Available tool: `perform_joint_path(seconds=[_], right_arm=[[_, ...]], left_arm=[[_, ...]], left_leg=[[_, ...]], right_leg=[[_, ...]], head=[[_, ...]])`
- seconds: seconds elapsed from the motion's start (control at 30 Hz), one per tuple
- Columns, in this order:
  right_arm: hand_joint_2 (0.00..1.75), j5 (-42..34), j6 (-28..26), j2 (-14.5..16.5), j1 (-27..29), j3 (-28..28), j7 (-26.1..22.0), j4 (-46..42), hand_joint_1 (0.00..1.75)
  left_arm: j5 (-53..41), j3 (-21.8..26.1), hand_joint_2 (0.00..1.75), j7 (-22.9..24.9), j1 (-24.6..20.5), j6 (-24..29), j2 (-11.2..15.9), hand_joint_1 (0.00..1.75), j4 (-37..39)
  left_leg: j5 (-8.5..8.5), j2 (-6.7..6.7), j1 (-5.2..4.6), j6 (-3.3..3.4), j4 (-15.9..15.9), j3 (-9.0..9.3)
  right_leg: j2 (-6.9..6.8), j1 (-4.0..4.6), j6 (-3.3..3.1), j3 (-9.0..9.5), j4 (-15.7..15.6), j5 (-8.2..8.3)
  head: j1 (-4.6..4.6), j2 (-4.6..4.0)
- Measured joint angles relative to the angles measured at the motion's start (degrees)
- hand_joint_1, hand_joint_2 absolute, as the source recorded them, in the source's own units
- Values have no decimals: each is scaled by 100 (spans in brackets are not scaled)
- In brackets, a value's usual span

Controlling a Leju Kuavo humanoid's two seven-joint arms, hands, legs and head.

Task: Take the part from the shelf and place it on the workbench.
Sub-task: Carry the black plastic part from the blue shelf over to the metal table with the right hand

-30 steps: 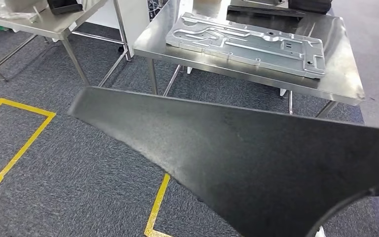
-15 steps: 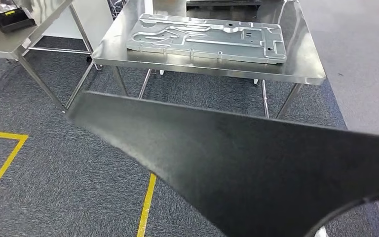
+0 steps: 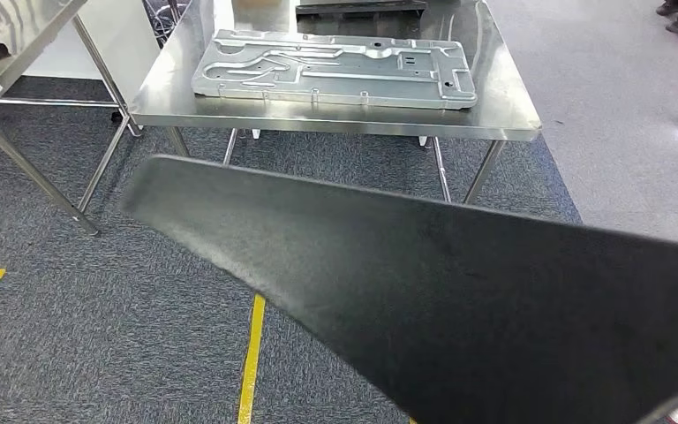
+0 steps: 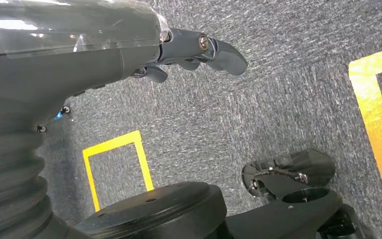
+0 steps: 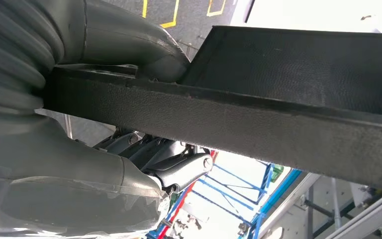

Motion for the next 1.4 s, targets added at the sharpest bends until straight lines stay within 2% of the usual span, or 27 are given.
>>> perform_joint_path(seconds=[0.03, 0.07, 0.1, 0.13, 0.2, 0.27, 0.37, 0.43, 0.5, 0.53, 0.57, 0.6, 0.67, 0.7, 0.73, 0.8, 0.87, 0.9, 0.93, 1.0, 1.03, 1.07, 1.1, 1.17, 1.2, 1.27, 1.4], right_arm=[[175, 2, -1, 0, 2, 0, -6, 3, 140], [175, 3, -1, 0, 2, 0, -11, 5, 140], [175, 5, -2, 0, 2, 0, -15, 5, 140], [175, 6, -2, 0, 1, 0, -17, 5, 140], [175, 7, -5, 0, -2, 0, -20, 4, 140], [175, 8, -7, 0, -2, 0, -22, 3, 140], [175, 9, -8, -3, -5, 0, -23, -1, 140], [175, 12, -6, -4, -11, 0, -23, -4, 140], [175, 15, -4, -5, -14, 0, -22, -5, 140], [175, 16, -3, -6, -14, 0, -21, -5, 140], [175, 17, -3, -7, -14, 0, -20, -5, 140], [175, 17, -3, -7, -14, 0, -19, -5, 140], [175, 17, -3, -7, -13, 0, -17, -4, 140], [175, 18, -3, -8, -15, 0, -18, -4, 140], [175, 18, -3, -10, -15, 0, -18, -3, 140], [175, 20, -2, -13, -14, 0, -16, -3, 140], [175, 22, -2, -13, -21, 0, -15, -8, 140], [175, 22, -3, -10, -32, 0, -16, -10, 140], [175, 21, -3, -6, -41, 0, -16, -13, 140], [175, 21, -4, 4, -45, 0, -12, -9, 140], [175, 21, -6, 7, -42, 0, -9, -6, 140], [175, 21, -8, 7, -39, 1, -7, -4, 140], [175, 21, -11, 7, -39, 1, -7, -3, 140], [175, 21, -15, 7, -42, 1, -7, -4, 140], [175, 22, -17, 7, -45, 1, -7, -4, 140], [175, 23, -24, 7, -49, 2, -8, -7, 140], [175, 23, -27, 3, -52, 2, -10, -12, 140]], left_arm=[[4, 17, 175, -1, 2, -13, 2, 0, 0], [6, 36, 175, -1, 4, -23, 3, 0, 0], [6, 52, 175, -2, 5, -31, 4, 0, 0], [6, 63, 175, -2, 6, -35, 4, 0, 0], [7, 73, 175, -3, 9, -40, 4, 0, 0], [11, 77, 175, -7, 12, -40, 6, 0, 0], [17, 80, 175, -14, 7, -40, 14, 0, 0], [23, 81, 175, -21, 0, -41, 19, 0, 0], [31, 84, 175, -25, -33, -45, 20, 0, 0], [32, 86, 175, -25, -54, -48, 21, 0, 0], [32, 87, 175, -21, -67, -49, 21, 0, 0], [30, 88, 175, -13, -68, -49, 21, 0, 0], [22, 89, 175, 2, -38, -49, 25, 0, -1], [20, 90, 175, 4, -18, -49, 33, 0, -1], [21, 91, 175, 4, -4, -50, 40, 0, -1], [22, 93, 175, 0, 5, -55, 51, 0, 0], [21, 93, 175, -1, 3, -60, 36, 0, 0], [19, 93, 175, -1, 3, -62, 28, 0, 0], [17, 93, 175, 0, 4, -64, 21, 0, 0], [14, 93, 175, -2, 8, -72, 21, 0, 0], [14, 93, 175, -4, 11, -75, 21, 0, 0], [14, 93, 175, -6, 12, -80, 21, 0, 0], [12, 93, 175, -8, 13, -85, 21, 0, 0], [6, 93, 175, -11, 14, -95, 21, 0, 0], [2, 93, 175, -13, 14, -99, 21, 0, 0], [-2, 93, 175, -15, 18, -104, 22, 0, 0], [-3, 93, 175, -13, 10, -104, 27, 0, 0]], left_leg=[[-8, 22, -2, -4, 2, 3], [-18, 40, -1, -12, 4, 11], [-32, 54, -1, -25, 6, 30], [-50, 65, -1, -44, 7, 54], [-87, 78, -22, -99, 16, 76], [-110, 90, -40, -162, 16, 78], [-207, 92, -28, -260, 111, 76], [-491, 72, -16, -305, 639, -154], [-820, 68, -17, -324, 1432, -551], [-875, 68, -17, -323, 1697, -693], [-814, 68, -17, -314, 1754, -739], [-643, 67, -18, -294, 1584, -677], [-183, 47, -33, -216, 807, -346], [-37, 32, -49, -174, 464, -208], [17, 20, -71, -137, 246, -126], [-1, 11, -99, -91, 112, -101], [23, 12, -61, -46, 25, -57], [40, 18, -39, -20, -17, -29], [52, 27, -19, 0, -48, -3], [45, 42, -24, 25, -54, 7], [38, 45, -26, 26, -49, 8], [27, 45, -27, 22, -44, 14], [11, 43, -25, 13, -37, 28], [-35, 39, -20, -22, -23, 78], [-64, 38, -28, -51, -12, 92], [-106, 42, -43, -117, -3, 93], [-218, 57, -30, -252, 103, 101]], right_leg=[[-16, -14, 13, -95, 185, -18], [-26, -27, 22, -87, 164, 66], [-40, -38, 24, 54, -113, 253], [-67, -46, 18, 272, -543, 459], [-127, -24, -19, 629, -1243, 686], [-134, 11, -77, 695, -1397, 667], [-94, -9, -183, 719, -1423, 656], [-91, -16, -249, 756, -1442, 643], [-89, 7, -290, 771, -1439, 620], [-83, 19, -301, 780, -1436, 610], [-71, 31, -306, 795, -1434, 599], [-53, 43, -307, 820, -1432, 585], [-18, 58, -294, 872, -1430, 553], [-2, 67, -276, 880, -1423, 543], [5, 66, -248, 869, -1417, 541], [11, 58, -177, 838, -1419, 553], [0, 55, -117, 836, -1397, 524], [-6, 58, -94, 790, -1280, 448], [-12, 53, -73, 677, -1040, 321], [-19, 21, -30, 282, -298, 8], [-21, 3, -8, 98, 19, -75], [-23, -15, 11, -2, 160, -52], [-29, -32, 25, 16, 70, 85], [-59, -58, 33, 342, -662, 518], [-81, -51, 23, 522, -1040, 659], [-99, -22, -28, 694, -1411, 720], [-58, -18, -169, 739, -1449, 674]], head=[[0, 0], [0, 0], [0, 0], [0, 0], [-1, 0], [-1, 0], [-1, 0], [-2, 0], [-2, 0], [-2, 0], [-2, 0], [-2, 0], [-2, 0], [-2, 0], [-3, 0], [-3, 0], [-2, 0], [-1, 0], [-1, 0], [-1, 0], [-1, 0], [0, 0], [0, 0], [0, 0], [0, 0], [-1, 0], [-2, 0]])
